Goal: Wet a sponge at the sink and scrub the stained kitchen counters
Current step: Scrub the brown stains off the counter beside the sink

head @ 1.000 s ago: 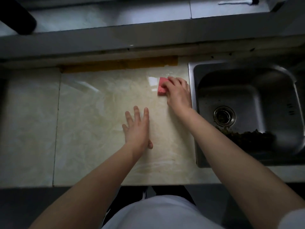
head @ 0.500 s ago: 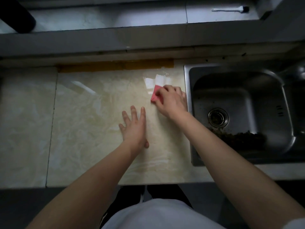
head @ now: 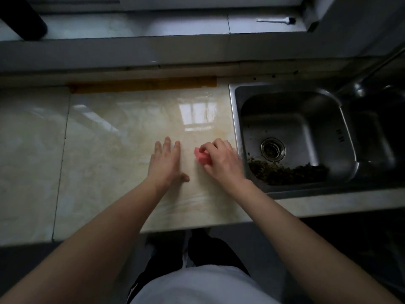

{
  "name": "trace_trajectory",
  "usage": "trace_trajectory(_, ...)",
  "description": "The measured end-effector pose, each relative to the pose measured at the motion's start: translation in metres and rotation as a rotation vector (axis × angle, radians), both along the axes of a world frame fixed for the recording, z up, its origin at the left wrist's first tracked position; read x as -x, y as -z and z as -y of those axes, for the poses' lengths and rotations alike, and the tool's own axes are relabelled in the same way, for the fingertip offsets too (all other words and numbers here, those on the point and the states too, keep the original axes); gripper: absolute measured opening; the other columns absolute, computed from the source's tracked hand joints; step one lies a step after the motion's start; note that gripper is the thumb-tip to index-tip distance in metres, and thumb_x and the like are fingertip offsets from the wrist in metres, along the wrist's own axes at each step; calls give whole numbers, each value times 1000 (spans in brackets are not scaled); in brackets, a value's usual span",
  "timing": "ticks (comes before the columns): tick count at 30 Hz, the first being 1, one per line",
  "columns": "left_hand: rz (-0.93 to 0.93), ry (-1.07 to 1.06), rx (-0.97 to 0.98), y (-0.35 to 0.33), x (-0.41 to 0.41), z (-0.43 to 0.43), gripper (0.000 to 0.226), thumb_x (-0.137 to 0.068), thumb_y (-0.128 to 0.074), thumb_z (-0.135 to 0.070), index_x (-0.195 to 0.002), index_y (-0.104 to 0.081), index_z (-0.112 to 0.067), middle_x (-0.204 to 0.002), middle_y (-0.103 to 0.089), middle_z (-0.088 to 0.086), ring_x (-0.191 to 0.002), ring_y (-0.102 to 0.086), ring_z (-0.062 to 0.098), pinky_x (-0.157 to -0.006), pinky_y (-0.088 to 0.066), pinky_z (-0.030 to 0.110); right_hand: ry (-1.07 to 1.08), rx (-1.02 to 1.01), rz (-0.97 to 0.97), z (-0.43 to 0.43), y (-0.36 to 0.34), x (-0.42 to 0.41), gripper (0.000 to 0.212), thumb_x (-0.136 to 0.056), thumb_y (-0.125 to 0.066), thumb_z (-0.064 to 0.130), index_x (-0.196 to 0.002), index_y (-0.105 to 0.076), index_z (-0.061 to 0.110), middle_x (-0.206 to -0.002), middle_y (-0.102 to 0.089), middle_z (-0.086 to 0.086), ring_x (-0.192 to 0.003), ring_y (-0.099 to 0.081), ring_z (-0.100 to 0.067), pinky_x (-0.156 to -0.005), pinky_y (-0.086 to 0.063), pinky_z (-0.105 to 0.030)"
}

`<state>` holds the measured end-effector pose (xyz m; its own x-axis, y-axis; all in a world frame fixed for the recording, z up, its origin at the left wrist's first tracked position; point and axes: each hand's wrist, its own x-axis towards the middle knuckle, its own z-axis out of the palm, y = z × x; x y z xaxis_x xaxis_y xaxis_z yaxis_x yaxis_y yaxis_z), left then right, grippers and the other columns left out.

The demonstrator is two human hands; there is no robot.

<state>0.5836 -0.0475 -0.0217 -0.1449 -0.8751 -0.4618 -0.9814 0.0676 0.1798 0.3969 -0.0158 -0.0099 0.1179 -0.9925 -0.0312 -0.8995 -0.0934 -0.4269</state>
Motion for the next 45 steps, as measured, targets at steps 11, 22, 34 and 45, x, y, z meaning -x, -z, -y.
trace_trajectory(11,19,58,93,-4,-25,-14,81,-78,-75,-46,-141,-32,-20,-158,-20,13,-144,-19,39,-108,-37,55,-103,-29,-181,-43,26,0,30,-89,-69,21,-116,-64,33,-135,-57,-1,-123,-45,-27,-101,-39,-44)
trace_trajectory(22,40,-178,-115,-6,-5,5,114,-75,-83,-29,-155,-2,-24,-162,11,14,-145,5,52,-108,-28,67,-38,-47,-161,52,29,4,35,-94,-62,23,-128,-60,30,-142,-53,-3,-130,-43,-32,-108,-38,-45)
trace_trajectory(34,70,-214,-139,0,2,11,112,-77,-81,-17,-155,0,-21,-161,14,17,-143,9,55,-108,-23,71,-59,-126,-161,171,19,6,44,-94,-69,29,-135,-53,33,-151,-46,-4,-138,-39,-35,-110,-30,-56)
trace_trajectory(45,78,-197,-106,1,-2,11,115,-73,-85,-25,-155,-4,-24,-162,12,14,-144,6,53,-107,-26,70,-52,-133,-134,75,18,5,33,-96,-60,36,-128,-59,36,-145,-49,2,-132,-42,-29,-103,-35,-48)
